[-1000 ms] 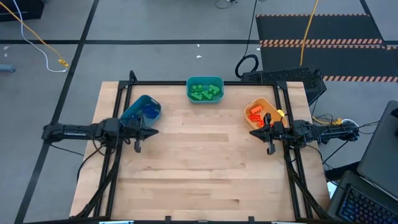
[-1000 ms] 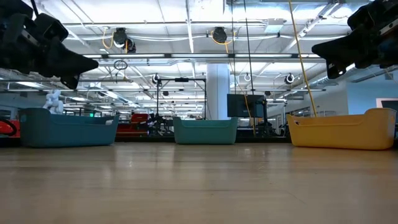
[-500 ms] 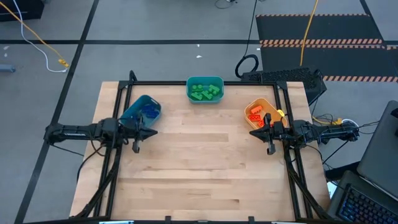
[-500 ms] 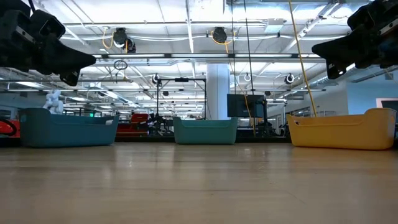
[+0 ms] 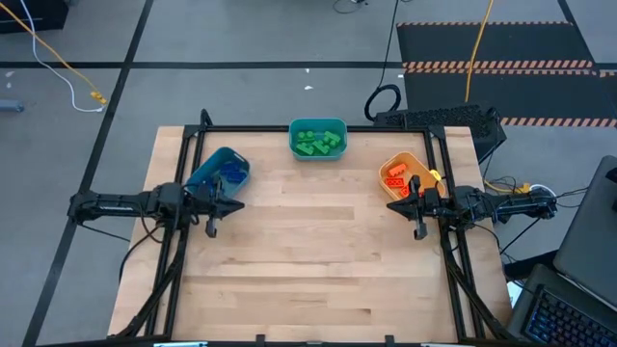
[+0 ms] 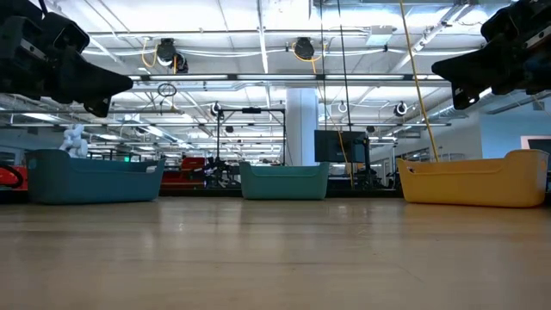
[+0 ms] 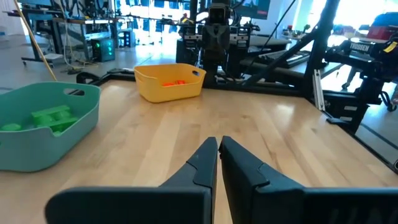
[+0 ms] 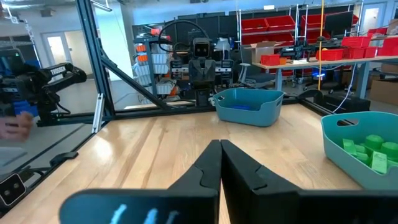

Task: Sort & place blocks by color
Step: Return to Home Position

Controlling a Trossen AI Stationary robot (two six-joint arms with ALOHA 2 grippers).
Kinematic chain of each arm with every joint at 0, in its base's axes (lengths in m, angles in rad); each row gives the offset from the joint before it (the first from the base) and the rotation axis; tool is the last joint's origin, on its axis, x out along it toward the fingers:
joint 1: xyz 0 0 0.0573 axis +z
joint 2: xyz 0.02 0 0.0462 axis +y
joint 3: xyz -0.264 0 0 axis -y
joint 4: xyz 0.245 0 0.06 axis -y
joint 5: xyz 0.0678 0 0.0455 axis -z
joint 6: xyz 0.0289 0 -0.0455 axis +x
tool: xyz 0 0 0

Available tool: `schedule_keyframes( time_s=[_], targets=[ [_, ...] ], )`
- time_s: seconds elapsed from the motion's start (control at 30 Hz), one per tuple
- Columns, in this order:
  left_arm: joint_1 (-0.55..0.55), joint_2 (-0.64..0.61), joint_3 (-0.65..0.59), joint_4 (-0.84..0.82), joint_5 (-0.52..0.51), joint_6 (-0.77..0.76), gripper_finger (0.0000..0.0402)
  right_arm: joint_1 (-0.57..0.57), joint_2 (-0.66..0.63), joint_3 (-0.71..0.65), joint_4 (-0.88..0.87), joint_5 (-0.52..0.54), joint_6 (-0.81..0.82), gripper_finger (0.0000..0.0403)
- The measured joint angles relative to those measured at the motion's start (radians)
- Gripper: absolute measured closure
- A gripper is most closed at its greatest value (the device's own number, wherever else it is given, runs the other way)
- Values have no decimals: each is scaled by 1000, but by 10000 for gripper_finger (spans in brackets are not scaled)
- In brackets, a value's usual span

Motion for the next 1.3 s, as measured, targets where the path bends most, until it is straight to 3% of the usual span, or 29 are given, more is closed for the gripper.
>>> schedule_keyframes(
  time_s=[0.3,0.7,1.3],
  targets=[
    [0,0,0,2,0,-1,399,0,0,0,1,0,0,403],
    [0,0,0,3,0,-2,357,0,0,0,2,0,0,403],
    [0,0,0,5,-1,-2,355,0,0,0,2,0,0,403]
  ],
)
